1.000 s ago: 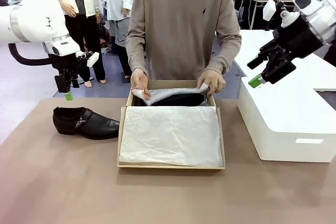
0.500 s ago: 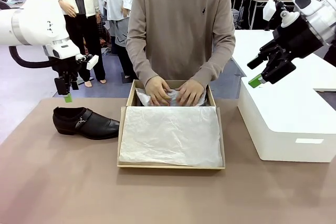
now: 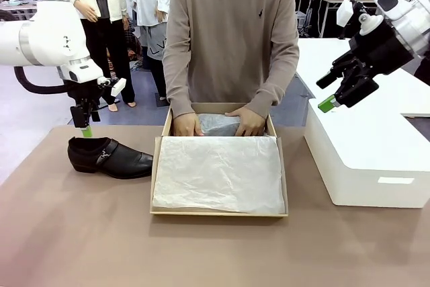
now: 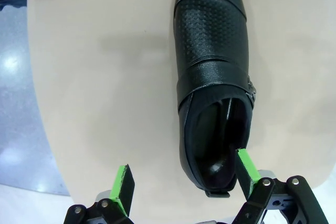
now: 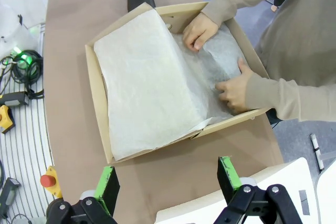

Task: Pack the shoes into the box.
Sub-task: Place the other shoe of the Shoes into the Shoes Box.

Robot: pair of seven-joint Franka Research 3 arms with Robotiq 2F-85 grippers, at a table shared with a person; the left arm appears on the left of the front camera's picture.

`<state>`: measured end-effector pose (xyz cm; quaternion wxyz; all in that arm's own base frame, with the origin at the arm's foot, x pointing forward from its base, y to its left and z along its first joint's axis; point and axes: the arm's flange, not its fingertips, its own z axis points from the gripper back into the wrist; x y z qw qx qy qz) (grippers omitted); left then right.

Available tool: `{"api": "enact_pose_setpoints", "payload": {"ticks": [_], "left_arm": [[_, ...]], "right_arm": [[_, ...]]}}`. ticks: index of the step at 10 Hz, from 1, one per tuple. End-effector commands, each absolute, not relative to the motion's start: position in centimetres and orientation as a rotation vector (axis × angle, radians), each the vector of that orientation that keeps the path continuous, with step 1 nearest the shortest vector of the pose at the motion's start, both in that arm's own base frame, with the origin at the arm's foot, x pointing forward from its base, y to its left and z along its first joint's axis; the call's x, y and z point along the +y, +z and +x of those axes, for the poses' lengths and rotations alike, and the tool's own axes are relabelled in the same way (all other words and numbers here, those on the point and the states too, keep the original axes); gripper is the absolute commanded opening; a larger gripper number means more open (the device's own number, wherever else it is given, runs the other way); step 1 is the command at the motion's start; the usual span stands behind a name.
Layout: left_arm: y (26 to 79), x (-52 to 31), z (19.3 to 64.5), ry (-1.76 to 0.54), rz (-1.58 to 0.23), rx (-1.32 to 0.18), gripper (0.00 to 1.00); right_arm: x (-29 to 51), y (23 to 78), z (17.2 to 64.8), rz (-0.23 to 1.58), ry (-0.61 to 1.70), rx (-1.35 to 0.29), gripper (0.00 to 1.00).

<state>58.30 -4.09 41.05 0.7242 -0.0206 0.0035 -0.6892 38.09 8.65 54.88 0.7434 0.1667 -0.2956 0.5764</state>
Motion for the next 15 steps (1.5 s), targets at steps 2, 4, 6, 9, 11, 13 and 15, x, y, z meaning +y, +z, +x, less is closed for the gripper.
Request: {"api": "enact_pose_setpoints", "payload": {"ticks": [2, 4, 6, 9, 11, 13, 15], "left_arm": [[40.0, -3.7, 59.1, -1.525, -0.053, 0.029, 1.0], [39.1, -3.6, 59.3, -1.523, -0.071, 0.046, 1.0], [38.2, -3.3, 59.5, -1.519, -0.08, 0.059, 1.0], [37.5, -3.0, 60.3, -1.539, -0.048, 0.047, 1.0], [36.9, -3.0, 60.5, -1.541, -0.07, 0.069, 1.0], [36.4, -3.0, 60.9, -1.544, -0.063, 0.064, 1.0], [35.6, -3.1, 61.2, -1.55, -0.057, 0.071, 1.0]], "right_arm": [[8.6, 54.9, 38.3, 0.387, 1.284, -0.672, 1.0], [8.6, 54.9, 38.3, 0.387, 1.284, -0.672, 1.0], [8.6, 54.9, 38.3, 0.387, 1.284, -0.672, 1.0], [8.6, 54.9, 38.3, 0.387, 1.284, -0.672, 1.0], [8.6, 54.9, 38.3, 0.387, 1.284, -0.672, 1.0], [8.6, 54.9, 38.3, 0.387, 1.284, -0.672, 1.0], [8.6, 54.9, 38.3, 0.387, 1.284, -0.672, 1.0]]}}
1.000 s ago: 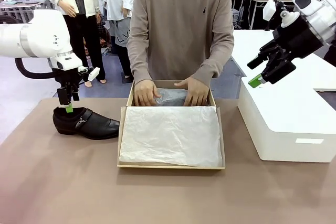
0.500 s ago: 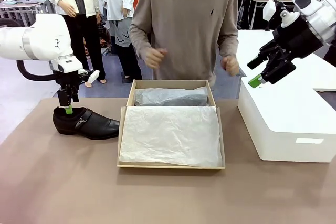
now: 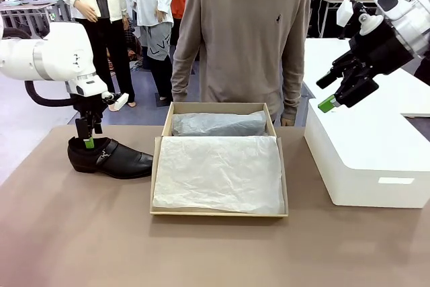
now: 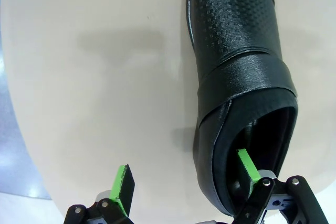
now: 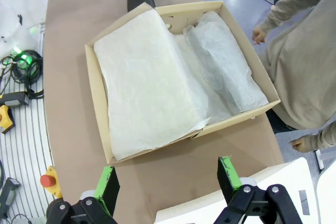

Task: Pack the shoes into the box.
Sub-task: Place the other shoe of the Shoes into the Shoes Box.

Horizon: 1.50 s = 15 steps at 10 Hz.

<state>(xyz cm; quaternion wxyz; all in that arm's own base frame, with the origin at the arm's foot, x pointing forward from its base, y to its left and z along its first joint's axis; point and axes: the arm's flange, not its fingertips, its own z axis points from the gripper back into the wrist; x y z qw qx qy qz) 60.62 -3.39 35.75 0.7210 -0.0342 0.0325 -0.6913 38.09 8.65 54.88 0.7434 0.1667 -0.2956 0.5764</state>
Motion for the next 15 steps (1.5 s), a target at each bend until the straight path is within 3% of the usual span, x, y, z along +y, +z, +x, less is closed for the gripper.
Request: {"api": "enact_pose_setpoints", "payload": {"ticks": [1, 6, 11, 12, 15], "left_arm": [[35.1, -3.1, 61.3, -1.545, -0.059, 0.077, 1.0], [34.1, -3.2, 61.6, -1.553, -0.074, 0.08, 1.0], [34.2, -3.3, 61.5, -1.562, -0.07, 0.089, 0.05], [34.3, -3.3, 61.4, -1.565, -0.065, 0.089, 0.0], [34.4, -3.3, 61.2, -1.562, -0.034, 0.1, 0.0]], "right_arm": [[8.6, 54.9, 38.3, 0.387, 1.284, -0.672, 1.0], [8.6, 54.9, 38.3, 0.387, 1.284, -0.672, 1.0], [8.6, 54.9, 38.3, 0.387, 1.284, -0.672, 1.0], [8.6, 54.9, 38.3, 0.387, 1.284, -0.672, 1.0], [8.6, 54.9, 38.3, 0.387, 1.284, -0.672, 1.0]]}}
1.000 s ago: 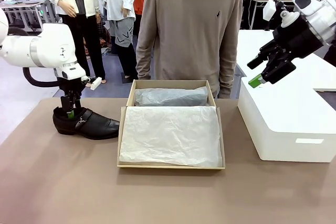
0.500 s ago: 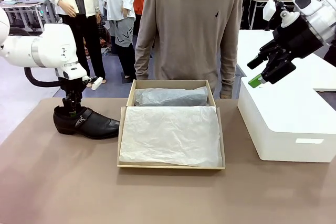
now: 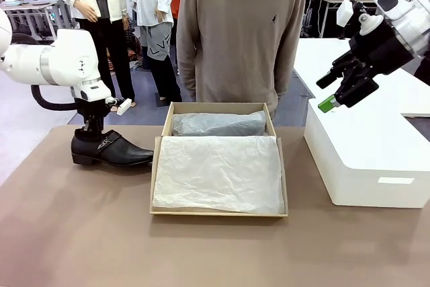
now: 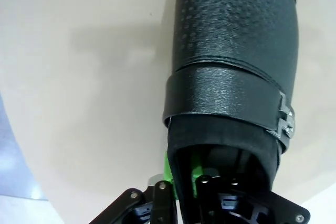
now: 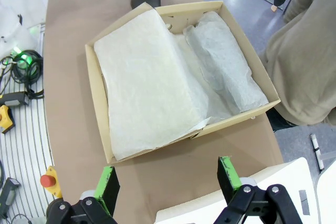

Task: Pack the shoes into the box.
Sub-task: Place the other shoe of the Shoes into the Shoes Box.

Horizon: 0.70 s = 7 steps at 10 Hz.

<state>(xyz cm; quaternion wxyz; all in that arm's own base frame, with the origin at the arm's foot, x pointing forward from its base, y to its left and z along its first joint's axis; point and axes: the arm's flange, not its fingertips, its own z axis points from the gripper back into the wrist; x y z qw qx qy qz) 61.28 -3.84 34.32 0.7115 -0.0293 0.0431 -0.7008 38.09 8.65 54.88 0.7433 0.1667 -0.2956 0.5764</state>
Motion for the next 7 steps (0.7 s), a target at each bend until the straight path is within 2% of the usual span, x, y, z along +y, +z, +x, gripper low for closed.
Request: {"api": "enact_pose_setpoints", "payload": {"ticks": [1, 7], "left_arm": [[34.5, -3.3, 61.2, -1.561, -0.027, 0.106, 0.0], [38.2, -2.0, 59.9, -1.552, 0.021, 0.082, 0.0]], "right_arm": [[8.6, 54.9, 38.3, 0.387, 1.284, -0.672, 1.0], [8.6, 54.9, 38.3, 0.387, 1.284, -0.672, 1.0]]}}
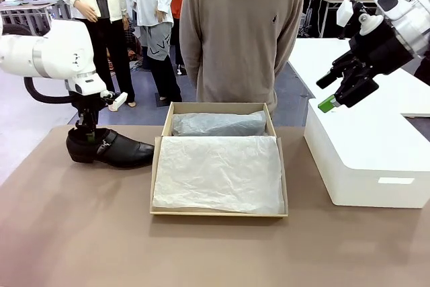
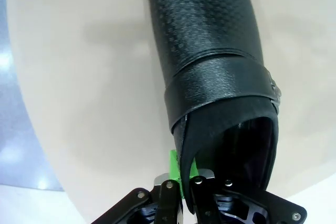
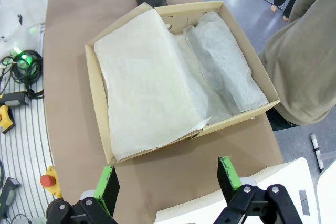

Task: Pack the shoes into the box.
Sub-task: Place the other shoe of the Shoes into the Shoes Box.

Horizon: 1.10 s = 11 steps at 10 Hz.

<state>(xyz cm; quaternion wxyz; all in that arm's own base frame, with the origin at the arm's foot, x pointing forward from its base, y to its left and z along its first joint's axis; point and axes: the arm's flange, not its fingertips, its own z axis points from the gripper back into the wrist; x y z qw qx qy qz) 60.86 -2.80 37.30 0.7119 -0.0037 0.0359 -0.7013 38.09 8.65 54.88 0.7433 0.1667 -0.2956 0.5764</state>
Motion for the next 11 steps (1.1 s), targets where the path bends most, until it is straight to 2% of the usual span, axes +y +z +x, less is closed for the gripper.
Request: {"api": "enact_pose_setpoints", "payload": {"ticks": [1, 3, 5, 8, 11], "left_arm": [[39.2, -1.3, 60.1, -1.522, 0.007, 0.087, 0.0], [42.2, 0.5, 60.2, -1.359, -0.024, 0.074, 0.0], [45.7, 2.1, 59.5, -1.15, -0.143, 0.091, 0.0], [49.1, 2.4, 58.4, -0.981, -0.308, 0.131, 0.0], [51.0, 1.8, 56.5, -0.855, -0.281, 0.103, 0.0]], "right_arm": [[8.6, 54.9, 38.3, 0.387, 1.284, -0.672, 1.0], [8.6, 54.9, 38.3, 0.387, 1.284, -0.672, 1.0], [8.6, 54.9, 38.3, 0.387, 1.284, -0.672, 1.0], [8.6, 54.9, 38.3, 0.387, 1.284, -0.672, 1.0], [8.6, 54.9, 38.3, 0.387, 1.284, -0.672, 1.0]]}}
